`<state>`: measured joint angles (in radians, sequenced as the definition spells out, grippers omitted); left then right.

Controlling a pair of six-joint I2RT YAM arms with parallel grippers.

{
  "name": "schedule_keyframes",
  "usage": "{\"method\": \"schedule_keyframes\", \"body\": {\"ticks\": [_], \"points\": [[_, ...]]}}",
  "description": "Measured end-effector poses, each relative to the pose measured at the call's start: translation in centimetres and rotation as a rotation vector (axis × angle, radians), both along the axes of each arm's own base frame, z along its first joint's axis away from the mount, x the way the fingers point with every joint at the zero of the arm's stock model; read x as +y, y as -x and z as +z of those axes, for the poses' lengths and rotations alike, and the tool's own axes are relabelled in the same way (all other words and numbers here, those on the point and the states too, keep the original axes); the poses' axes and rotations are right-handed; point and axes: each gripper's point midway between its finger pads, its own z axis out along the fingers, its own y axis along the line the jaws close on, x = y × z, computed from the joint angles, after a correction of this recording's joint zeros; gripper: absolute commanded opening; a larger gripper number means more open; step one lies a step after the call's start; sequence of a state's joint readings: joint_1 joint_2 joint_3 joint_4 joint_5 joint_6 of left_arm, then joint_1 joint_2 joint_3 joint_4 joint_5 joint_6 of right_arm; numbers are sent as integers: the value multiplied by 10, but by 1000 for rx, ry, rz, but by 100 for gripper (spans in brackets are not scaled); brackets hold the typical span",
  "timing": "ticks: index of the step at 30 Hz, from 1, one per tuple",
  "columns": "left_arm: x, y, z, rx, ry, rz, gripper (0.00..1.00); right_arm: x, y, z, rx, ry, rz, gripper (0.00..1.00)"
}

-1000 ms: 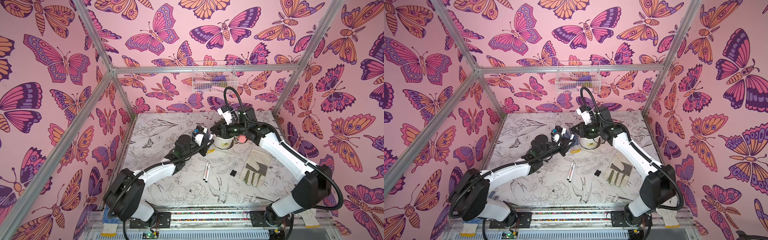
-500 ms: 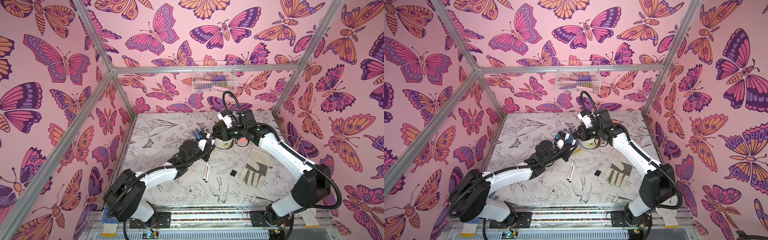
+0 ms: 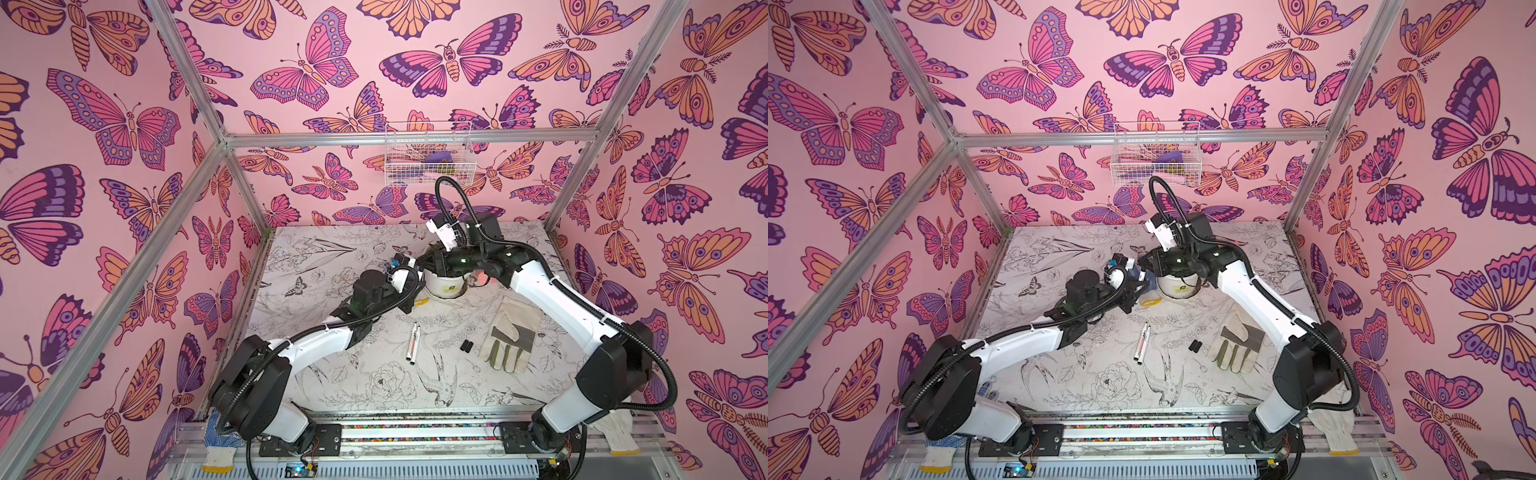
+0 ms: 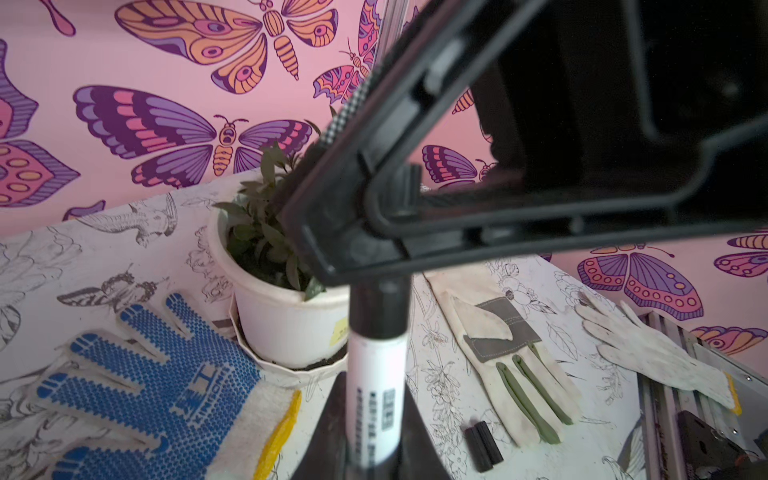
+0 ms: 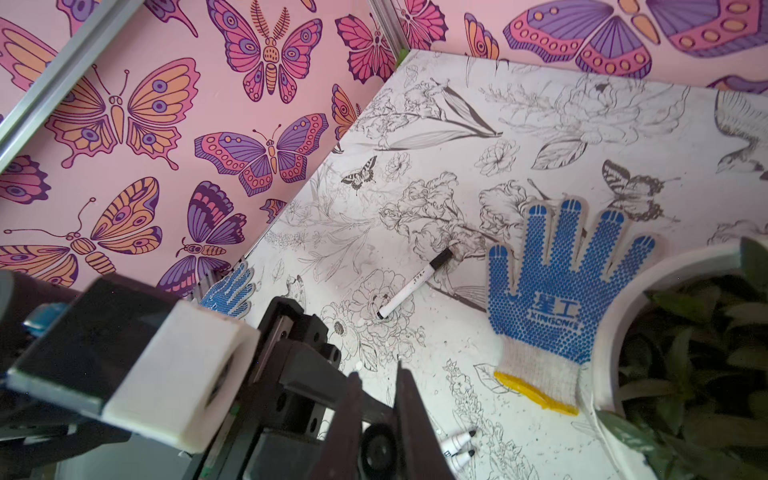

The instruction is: Insert the pens into the pen caps

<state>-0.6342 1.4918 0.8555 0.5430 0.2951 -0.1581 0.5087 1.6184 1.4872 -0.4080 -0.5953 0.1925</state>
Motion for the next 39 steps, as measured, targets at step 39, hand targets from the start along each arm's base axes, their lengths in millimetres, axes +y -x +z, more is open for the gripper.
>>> {"method": "schedule_keyframes", "body": {"ticks": [39], "points": [[5, -3, -2, 67, -90, -82, 0, -3, 0, -17, 66, -81, 46, 0]]}}
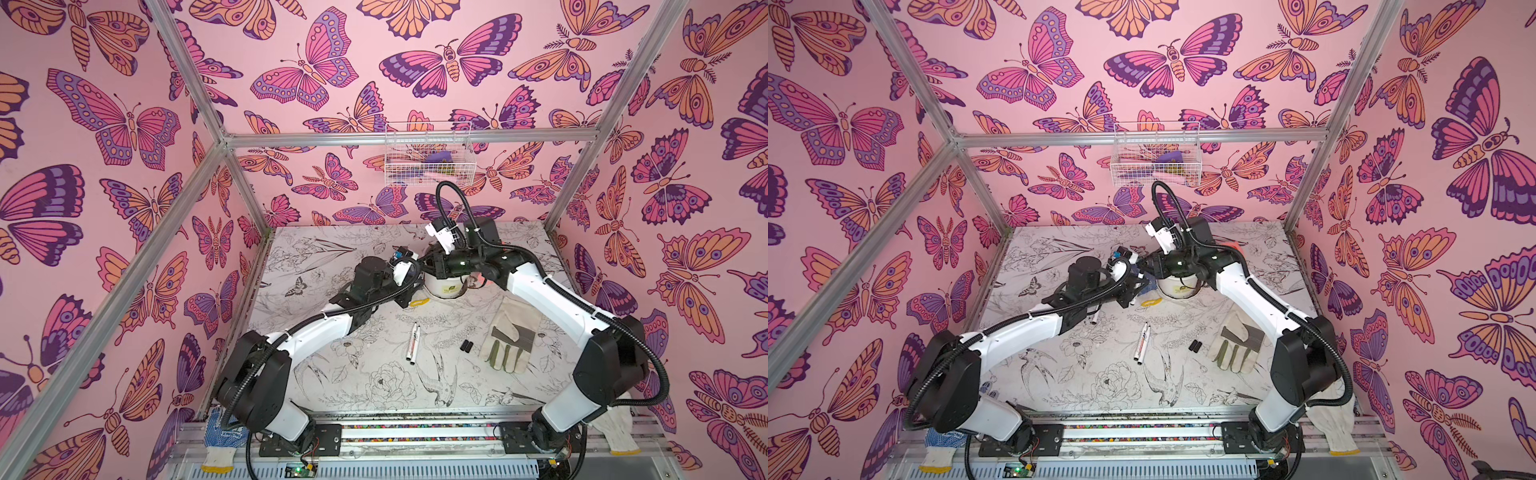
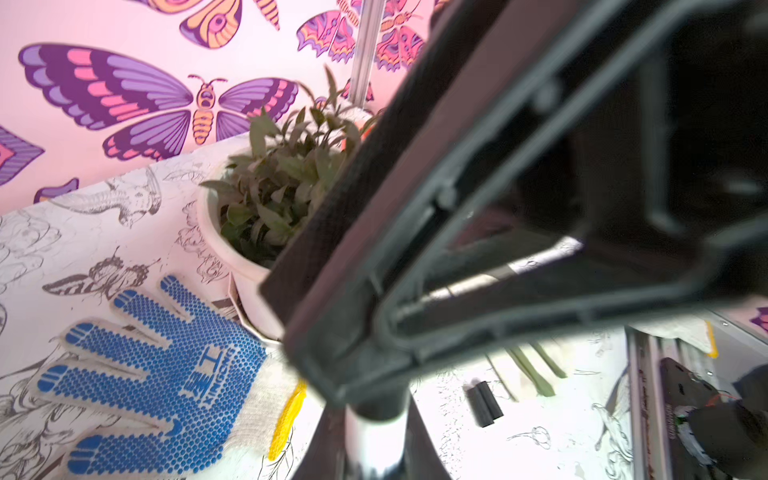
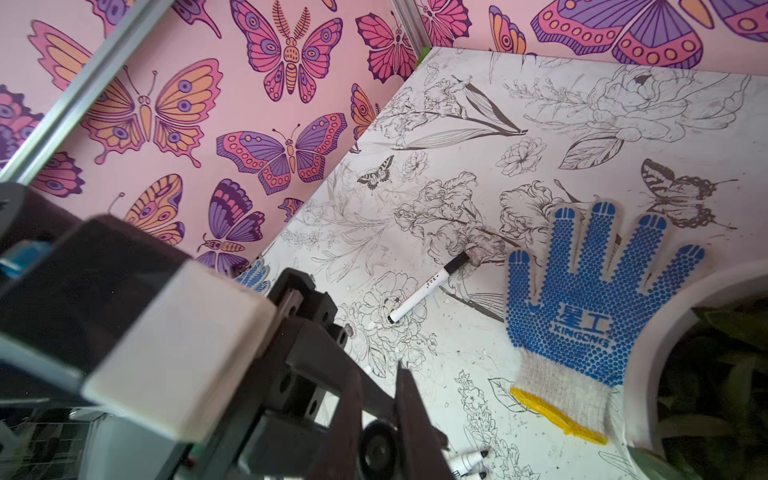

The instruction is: Insert the pens into the pen caps

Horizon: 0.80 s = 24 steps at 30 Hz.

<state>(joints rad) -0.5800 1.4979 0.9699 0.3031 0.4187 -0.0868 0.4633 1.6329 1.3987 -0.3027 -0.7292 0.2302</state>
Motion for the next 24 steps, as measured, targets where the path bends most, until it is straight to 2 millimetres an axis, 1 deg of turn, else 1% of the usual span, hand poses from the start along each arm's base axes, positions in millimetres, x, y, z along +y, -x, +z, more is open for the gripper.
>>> {"method": "schedule_keyframes", "body": {"ticks": [3, 6, 13, 18, 19, 20, 22, 24], "points": [[2, 8, 16, -7, 38, -33, 0, -2, 7, 11, 27, -49, 30, 0], [3, 17, 28, 22, 81, -61, 0, -1, 14, 20, 38, -80, 55, 0], [1, 23, 32, 90, 136, -85, 0, -2, 18, 23, 76, -103, 59, 0], [0, 28, 42, 27, 217, -111, 0, -4, 23, 36, 77, -135, 53, 3], [1, 32, 44, 12, 235, -115, 0, -3, 26, 39, 83, -143, 62, 6], [3, 36, 44, 2, 253, -116, 0, -2, 30, 40, 91, -147, 71, 12], [7, 43, 42, -12, 276, -116, 0, 2, 37, 40, 115, -151, 90, 29], [15, 40, 46, -52, 311, -54, 0, 2, 52, 30, 201, -136, 109, 45]]}}
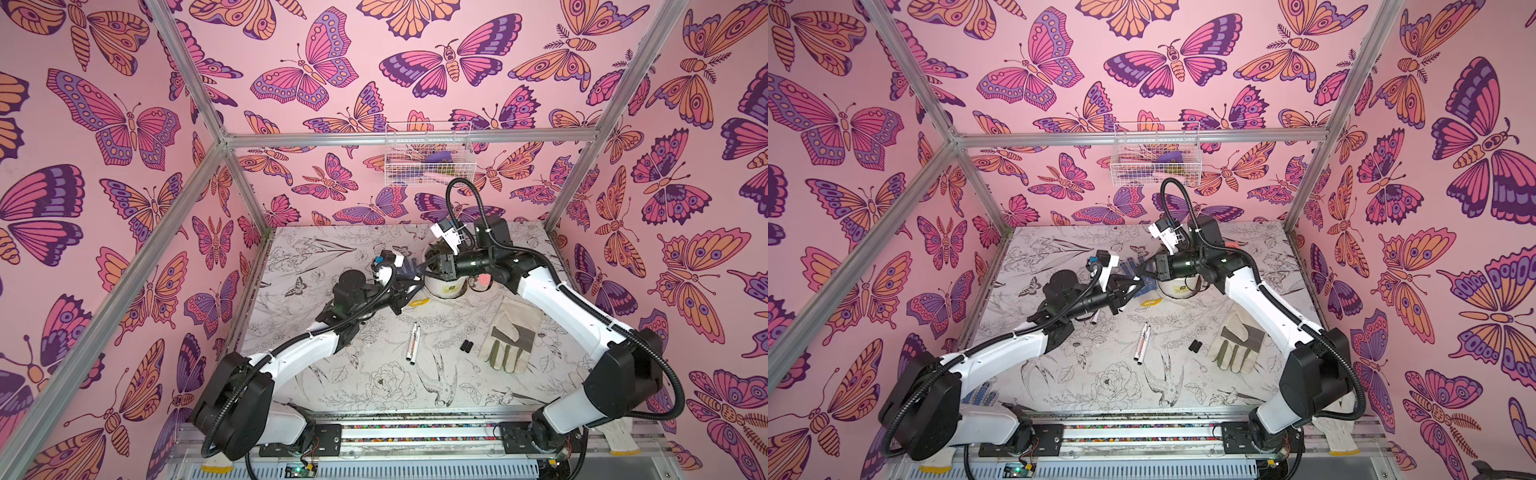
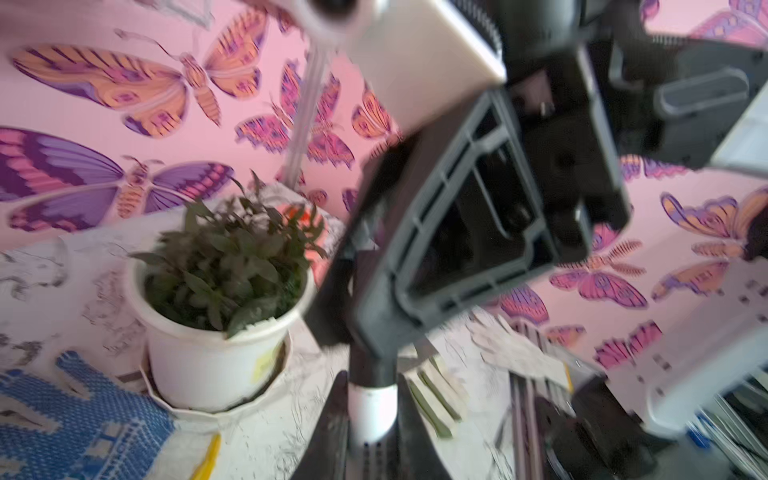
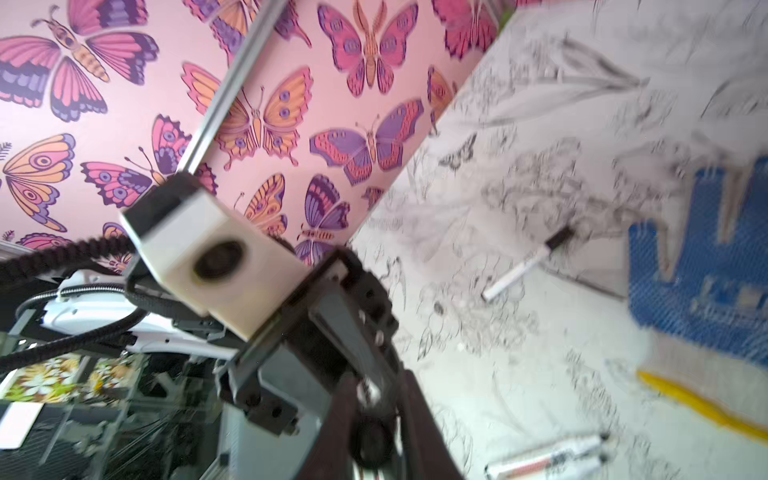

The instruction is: Insert the pens into the pen caps

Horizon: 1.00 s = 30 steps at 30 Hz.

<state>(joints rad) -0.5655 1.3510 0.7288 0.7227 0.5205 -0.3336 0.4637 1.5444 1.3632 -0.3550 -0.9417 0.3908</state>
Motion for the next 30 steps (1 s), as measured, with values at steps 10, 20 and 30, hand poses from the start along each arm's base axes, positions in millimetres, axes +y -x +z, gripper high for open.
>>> {"method": "schedule_keyframes", "body": {"ticks": [10, 20, 30], "points": [[35, -7, -42, 22, 54, 229, 0, -37, -9, 8, 126, -35, -168, 62], [57, -54, -123, 275, -207, 447, 0, -54, -11, 25, 34, -31, -262, 60], [82, -83, -224, 478, -525, 566, 0, -58, -13, 11, 60, 12, -285, 59]]}}
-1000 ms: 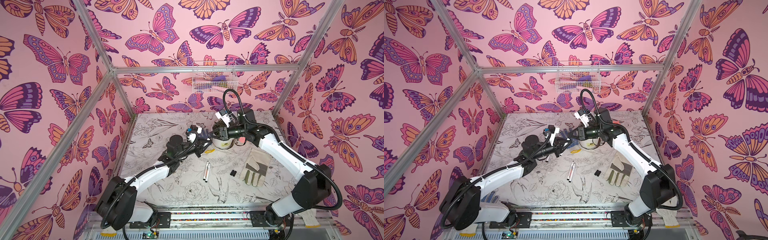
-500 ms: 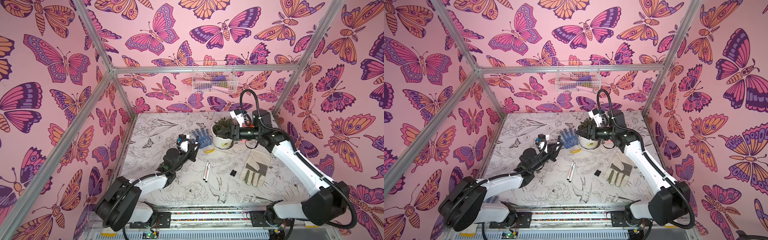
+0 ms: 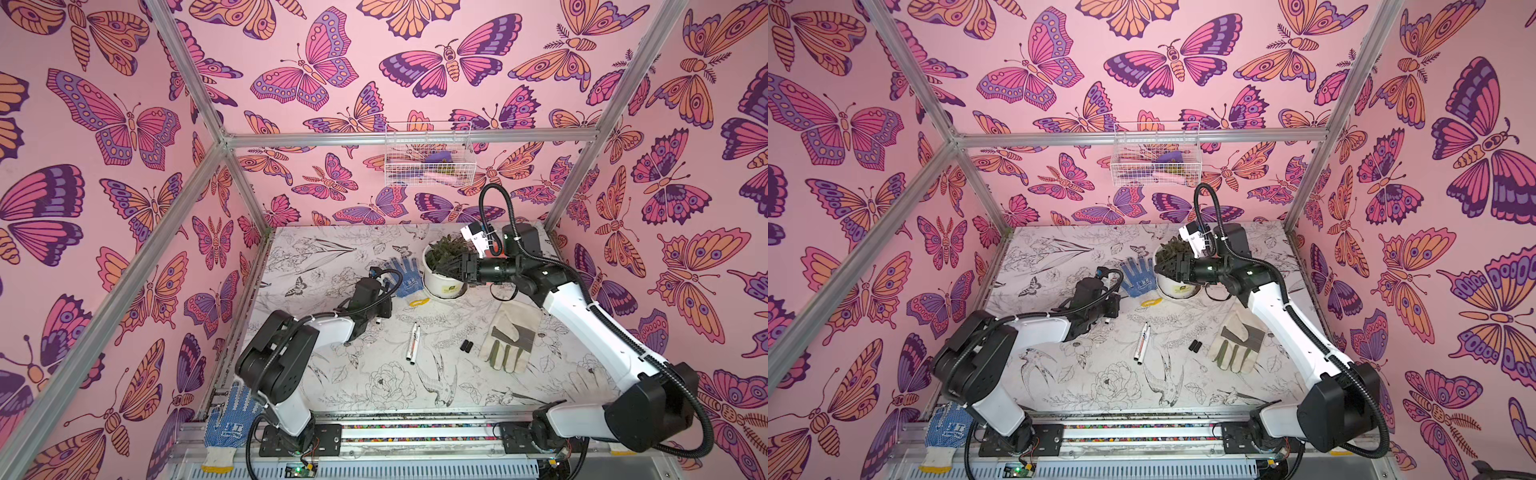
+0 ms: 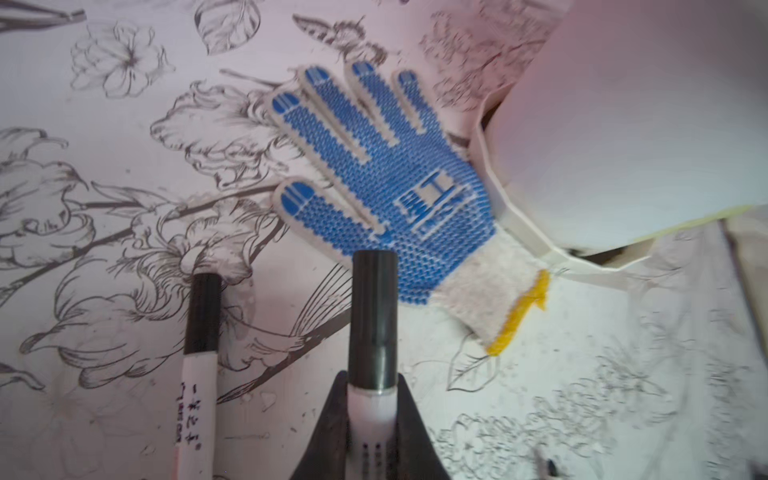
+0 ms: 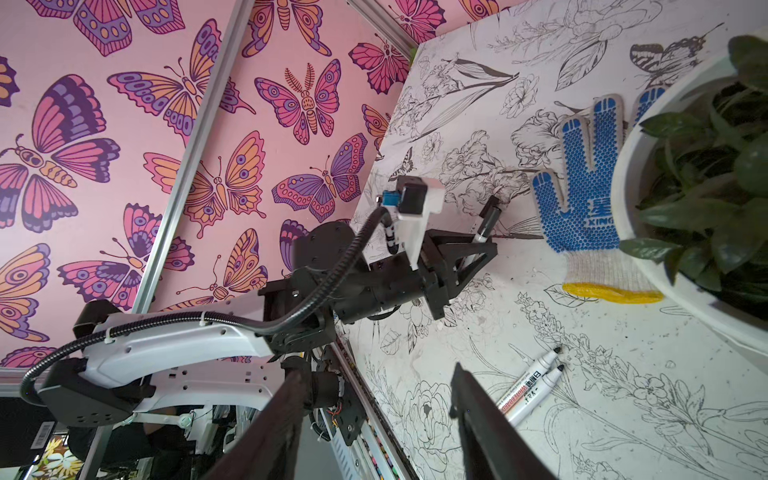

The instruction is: Insert the pens into the pen caps

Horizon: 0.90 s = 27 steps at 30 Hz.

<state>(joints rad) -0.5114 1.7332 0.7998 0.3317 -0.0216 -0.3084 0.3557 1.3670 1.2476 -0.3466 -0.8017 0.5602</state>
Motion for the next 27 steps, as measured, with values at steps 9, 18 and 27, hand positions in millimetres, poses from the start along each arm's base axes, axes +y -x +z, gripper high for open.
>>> {"method": "schedule_keyframes", "body": {"ticks": [9, 18, 27], "points": [[3, -16, -26, 57, -96, 11, 12, -3, 1, -9, 3, 35, -2, 58], [7, -21, -32, 94, -152, 30, 38, -5, 2, -17, 19, 54, -9, 56], [2, -24, -16, 99, -134, 21, 49, -6, 3, -19, 27, 61, -13, 55]]}}
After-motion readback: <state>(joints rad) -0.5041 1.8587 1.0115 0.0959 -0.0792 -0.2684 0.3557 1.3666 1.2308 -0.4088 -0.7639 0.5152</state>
